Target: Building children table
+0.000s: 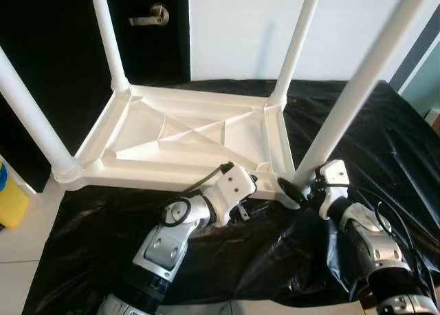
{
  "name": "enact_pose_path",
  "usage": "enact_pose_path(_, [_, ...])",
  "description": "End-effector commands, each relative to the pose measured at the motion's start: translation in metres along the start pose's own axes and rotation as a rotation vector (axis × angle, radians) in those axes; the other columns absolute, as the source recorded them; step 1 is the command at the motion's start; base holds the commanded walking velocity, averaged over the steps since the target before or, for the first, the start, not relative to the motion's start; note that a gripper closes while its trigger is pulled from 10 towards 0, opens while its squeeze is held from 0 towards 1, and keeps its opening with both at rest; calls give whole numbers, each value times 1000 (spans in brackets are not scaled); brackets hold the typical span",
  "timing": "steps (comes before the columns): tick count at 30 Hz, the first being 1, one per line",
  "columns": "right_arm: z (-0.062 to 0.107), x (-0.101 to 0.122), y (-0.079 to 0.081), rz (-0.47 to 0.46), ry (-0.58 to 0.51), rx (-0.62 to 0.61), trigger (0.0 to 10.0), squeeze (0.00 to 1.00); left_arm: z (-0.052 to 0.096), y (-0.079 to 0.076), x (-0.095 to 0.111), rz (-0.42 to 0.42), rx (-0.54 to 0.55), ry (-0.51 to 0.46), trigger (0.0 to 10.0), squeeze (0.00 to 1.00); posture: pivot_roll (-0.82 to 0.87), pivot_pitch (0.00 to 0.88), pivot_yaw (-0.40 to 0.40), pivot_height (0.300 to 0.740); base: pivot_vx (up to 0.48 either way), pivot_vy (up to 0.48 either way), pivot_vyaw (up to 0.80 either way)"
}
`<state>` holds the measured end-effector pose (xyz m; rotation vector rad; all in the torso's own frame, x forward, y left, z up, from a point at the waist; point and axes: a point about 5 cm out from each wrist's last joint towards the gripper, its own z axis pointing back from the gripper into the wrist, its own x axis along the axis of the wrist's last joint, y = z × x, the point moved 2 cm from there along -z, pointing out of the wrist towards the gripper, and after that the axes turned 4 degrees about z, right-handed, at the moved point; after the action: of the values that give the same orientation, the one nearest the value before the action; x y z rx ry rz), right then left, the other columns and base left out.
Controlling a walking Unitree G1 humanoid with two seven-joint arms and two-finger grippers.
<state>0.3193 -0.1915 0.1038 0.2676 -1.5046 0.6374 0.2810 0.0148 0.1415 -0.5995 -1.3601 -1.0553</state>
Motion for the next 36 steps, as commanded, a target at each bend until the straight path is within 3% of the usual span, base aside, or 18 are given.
enact_pose_path(1, [-5,-5,7,26,28,58,0,0,0,5,-2,-6,64,6,10000,0,33,0,-77,740,0,0,0])
enact_pose_path(10, [-3,-13,4,13,58,56,0,0,1,5,-2,-6,72,8,10000,0,34,0,-82,740,0,0,0])
enact_pose_path(11, [-2,-15,2,-3,62,44,10000,0,1,4,-2,-5,73,7,10000,0,32,0,-81,740,0,0,0])
enact_pose_path(18, [-2,-19,-4,-47,89,-99,10000,0,1,4,-2,-3,70,6,10000,0,23,0,-77,740,0,0,0])
enact_pose_path(36, [-5,-15,13,-146,95,-586,10000,0,1,3,-2,6,65,6,10000,0,15,0,-70,740,0,0,0])
